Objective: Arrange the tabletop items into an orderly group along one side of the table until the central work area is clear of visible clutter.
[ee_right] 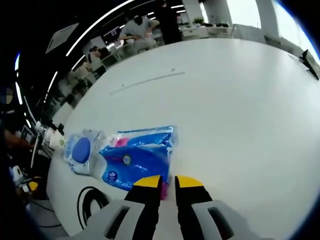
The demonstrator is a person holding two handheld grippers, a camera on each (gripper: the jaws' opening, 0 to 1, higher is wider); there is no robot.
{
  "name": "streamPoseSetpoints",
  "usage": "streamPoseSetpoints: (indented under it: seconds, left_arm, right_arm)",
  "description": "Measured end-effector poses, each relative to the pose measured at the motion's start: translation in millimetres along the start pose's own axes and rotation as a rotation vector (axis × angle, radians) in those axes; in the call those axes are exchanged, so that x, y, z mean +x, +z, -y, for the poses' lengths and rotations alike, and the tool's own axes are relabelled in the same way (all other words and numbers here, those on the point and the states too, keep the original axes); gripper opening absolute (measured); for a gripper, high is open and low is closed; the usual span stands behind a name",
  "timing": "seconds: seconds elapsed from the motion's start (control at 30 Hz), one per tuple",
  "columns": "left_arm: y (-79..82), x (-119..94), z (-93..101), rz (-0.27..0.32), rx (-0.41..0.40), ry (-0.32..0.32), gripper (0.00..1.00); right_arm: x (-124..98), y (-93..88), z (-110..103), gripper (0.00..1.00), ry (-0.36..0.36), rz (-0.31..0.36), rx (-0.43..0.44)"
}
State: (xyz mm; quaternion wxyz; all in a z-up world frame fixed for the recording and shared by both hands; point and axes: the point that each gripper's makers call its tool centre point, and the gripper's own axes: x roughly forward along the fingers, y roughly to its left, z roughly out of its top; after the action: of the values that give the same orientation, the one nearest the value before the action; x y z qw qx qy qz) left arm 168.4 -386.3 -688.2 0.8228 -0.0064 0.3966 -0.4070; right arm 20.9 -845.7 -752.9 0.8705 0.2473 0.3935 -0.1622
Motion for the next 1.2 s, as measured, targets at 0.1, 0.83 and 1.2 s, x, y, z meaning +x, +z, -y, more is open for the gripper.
streamPoseSetpoints:
  seconds: [0.1, 0.83, 1.2]
  left_arm:
    - [2.1, -2.1, 4.6, 0.003, 0.017, -0.009, 0.49]
    - [44.5, -10.6, 34.9, 0.049, 0.147, -0.088, 0.52]
    - [50.1, -35.5, 40.6, 0.083, 0.183, -0.103, 0.53]
  right_arm:
    - [-2.4, -0.7, 1.5, 0.11, 0.005, 0.001, 0.002]
    - [-93.8, -20.8, -68.7, 0.52, 0.188, 0.122, -0.201]
    - [-131.4, -50.5, -90.6, 0.68, 0.247, 0.143, -0.319]
